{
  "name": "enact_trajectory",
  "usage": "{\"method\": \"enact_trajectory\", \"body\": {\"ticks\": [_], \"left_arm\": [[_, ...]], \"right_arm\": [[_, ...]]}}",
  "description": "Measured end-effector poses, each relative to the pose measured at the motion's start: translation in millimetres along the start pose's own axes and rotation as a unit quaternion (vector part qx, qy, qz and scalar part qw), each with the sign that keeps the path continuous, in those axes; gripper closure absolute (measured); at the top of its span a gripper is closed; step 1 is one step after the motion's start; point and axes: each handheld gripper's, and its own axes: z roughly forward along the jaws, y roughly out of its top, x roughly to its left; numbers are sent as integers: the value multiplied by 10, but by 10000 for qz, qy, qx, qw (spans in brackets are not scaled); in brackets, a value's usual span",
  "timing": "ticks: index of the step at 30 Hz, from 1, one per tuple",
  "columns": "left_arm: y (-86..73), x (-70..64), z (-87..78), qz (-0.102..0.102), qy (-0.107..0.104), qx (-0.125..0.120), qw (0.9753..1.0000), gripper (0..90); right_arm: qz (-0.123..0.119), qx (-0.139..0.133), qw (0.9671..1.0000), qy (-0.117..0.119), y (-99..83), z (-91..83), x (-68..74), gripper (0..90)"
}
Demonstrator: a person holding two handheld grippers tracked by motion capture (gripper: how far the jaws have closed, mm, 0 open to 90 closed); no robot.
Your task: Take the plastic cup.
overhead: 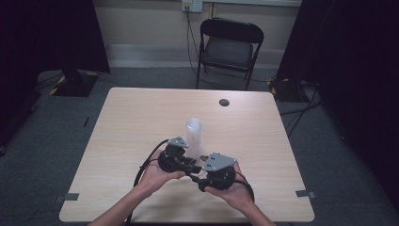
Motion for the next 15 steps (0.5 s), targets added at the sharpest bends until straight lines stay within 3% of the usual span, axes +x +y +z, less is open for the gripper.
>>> {"method": "enact_trajectory", "body": {"ticks": [7,15], "left_arm": [[12,2,-56,6,161,-205,9997,405],[69,-73,-158,232,236,-780,9964,312]], "right_arm": [[134,15,9998,-126,-44,-18,-44,302],[258,-23,9994,-218,-71,-61,-103,302]]}}
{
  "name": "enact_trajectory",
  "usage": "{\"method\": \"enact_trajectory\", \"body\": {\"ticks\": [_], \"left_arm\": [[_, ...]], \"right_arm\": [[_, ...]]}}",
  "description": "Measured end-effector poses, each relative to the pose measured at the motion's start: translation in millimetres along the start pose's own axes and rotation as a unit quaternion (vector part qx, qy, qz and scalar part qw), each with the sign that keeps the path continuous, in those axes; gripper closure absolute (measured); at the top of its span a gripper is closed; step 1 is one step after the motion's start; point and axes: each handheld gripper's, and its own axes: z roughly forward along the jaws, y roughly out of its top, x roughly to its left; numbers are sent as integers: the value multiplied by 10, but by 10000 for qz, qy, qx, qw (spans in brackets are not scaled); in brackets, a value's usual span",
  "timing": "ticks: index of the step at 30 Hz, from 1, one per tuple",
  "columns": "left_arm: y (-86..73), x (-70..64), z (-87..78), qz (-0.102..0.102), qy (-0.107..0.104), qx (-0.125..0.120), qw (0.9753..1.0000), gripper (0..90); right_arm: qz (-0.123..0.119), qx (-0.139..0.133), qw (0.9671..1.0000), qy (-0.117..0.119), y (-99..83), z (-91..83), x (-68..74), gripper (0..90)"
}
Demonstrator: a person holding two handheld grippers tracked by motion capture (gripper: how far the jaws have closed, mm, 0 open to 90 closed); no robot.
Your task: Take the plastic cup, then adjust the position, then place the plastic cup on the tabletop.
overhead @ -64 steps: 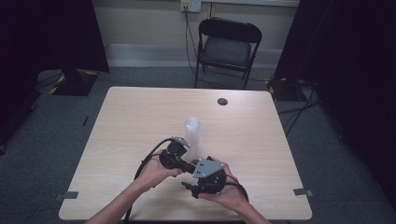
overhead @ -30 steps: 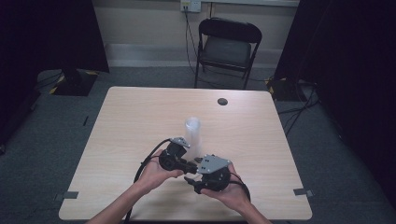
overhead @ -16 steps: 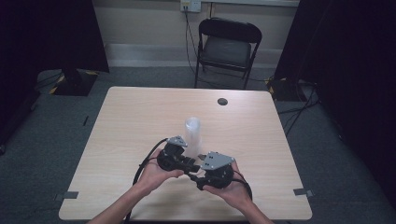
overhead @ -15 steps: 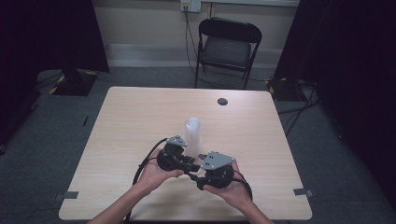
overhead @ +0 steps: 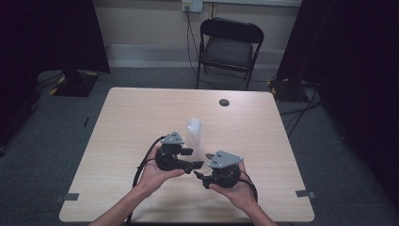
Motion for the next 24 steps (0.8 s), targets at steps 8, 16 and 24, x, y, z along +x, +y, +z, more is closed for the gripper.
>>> {"method": "enact_trajectory", "body": {"ticks": [8,16,24], "left_arm": [[-18,25,7,11,177,9,9998,288],[-1,38,-33,7,222,-121,9997,287],[-6,66,-51,-126,171,-166,9996,284]], "right_arm": [[142,24,9998,-153,-58,-20,-86,302],[228,6,9995,-216,-89,-49,-157,302],[576,-108,9979,-262,-94,-88,-256,303]]}}
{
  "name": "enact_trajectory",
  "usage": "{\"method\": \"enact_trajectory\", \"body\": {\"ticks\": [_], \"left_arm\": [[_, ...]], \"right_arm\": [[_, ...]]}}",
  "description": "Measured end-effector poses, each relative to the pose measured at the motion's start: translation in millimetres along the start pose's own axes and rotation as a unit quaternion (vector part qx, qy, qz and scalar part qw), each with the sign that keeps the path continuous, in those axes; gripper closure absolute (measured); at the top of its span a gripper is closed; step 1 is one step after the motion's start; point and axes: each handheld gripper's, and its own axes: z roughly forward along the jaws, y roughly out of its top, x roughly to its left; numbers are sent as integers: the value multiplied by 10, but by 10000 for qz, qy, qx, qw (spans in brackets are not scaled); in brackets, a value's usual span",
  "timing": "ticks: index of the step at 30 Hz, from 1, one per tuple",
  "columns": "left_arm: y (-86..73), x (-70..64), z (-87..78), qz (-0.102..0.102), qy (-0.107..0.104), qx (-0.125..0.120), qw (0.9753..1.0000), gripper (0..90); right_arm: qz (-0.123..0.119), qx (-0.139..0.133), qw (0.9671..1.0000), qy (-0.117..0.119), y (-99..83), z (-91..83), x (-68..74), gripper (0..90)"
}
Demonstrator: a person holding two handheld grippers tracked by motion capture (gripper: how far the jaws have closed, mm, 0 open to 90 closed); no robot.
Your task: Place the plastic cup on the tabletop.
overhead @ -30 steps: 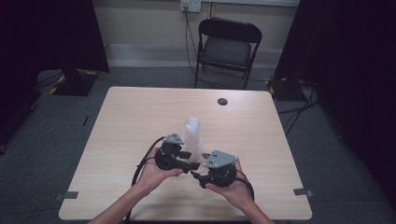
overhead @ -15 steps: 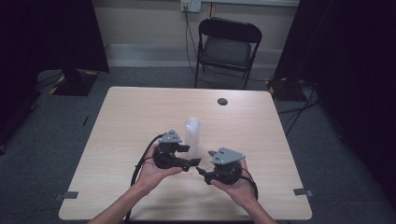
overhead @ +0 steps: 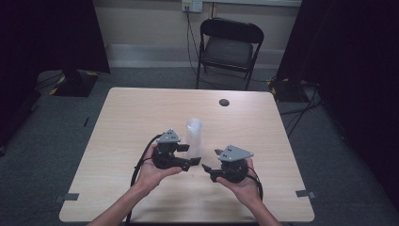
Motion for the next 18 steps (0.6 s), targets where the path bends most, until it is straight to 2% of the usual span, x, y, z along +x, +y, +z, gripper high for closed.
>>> {"method": "enact_trajectory", "body": {"ticks": [3,6,9,11,13,14,16,18], "left_arm": [[-16,15,-16,103,91,104,9999,283],[-33,87,-32,-160,31,53,9999,282],[-51,117,-53,-139,93,130,9998,277],[-65,147,-73,-178,14,152,9997,277],[-72,182,-104,-10,223,312,9993,278],[-80,193,-114,31,287,273,9992,277],[-98,235,-128,-4,344,264,9991,277],[-126,281,-142,-154,360,266,9989,277]], "right_arm": [[62,-18,10000,-73,-6,-11,-48,304],[279,37,9995,-150,-26,0,-97,305],[480,-66,9987,-169,-23,-18,-152,305],[703,-95,9974,-128,-39,-31,-192,305],[820,-180,9964,-126,-27,-48,-242,305],[817,-221,9963,-168,-18,-51,-266,305],[857,-248,9957,-239,-20,-51,-310,305],[940,-275,9949,-251,-37,-43,-359,304]]}}
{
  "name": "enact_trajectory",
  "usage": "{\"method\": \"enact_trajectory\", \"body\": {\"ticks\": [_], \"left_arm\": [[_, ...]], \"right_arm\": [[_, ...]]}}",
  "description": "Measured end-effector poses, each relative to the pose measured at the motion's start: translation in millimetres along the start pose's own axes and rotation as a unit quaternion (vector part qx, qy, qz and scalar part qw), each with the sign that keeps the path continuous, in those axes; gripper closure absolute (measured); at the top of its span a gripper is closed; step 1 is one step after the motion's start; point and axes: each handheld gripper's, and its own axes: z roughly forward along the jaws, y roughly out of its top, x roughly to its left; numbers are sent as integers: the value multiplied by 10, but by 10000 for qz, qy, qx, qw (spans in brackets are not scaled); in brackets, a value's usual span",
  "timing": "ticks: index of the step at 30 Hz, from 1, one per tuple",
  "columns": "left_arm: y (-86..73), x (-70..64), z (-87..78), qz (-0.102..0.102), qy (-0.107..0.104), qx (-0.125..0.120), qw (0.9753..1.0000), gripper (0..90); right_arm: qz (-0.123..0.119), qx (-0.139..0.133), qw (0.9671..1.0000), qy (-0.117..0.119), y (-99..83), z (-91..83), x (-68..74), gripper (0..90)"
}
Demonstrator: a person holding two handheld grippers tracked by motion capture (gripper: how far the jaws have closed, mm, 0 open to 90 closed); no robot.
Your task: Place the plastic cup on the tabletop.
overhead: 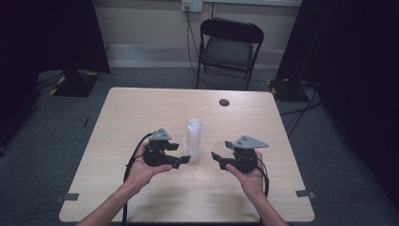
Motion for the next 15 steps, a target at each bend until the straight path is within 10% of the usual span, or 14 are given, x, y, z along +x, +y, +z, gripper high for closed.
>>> {"method": "enact_trajectory", "body": {"ticks": [15], "left_arm": [[-267,121,-168,120,505,-212,9984,227]], "right_arm": [[68,-172,9995,-270,177,46,-213,301]]}}
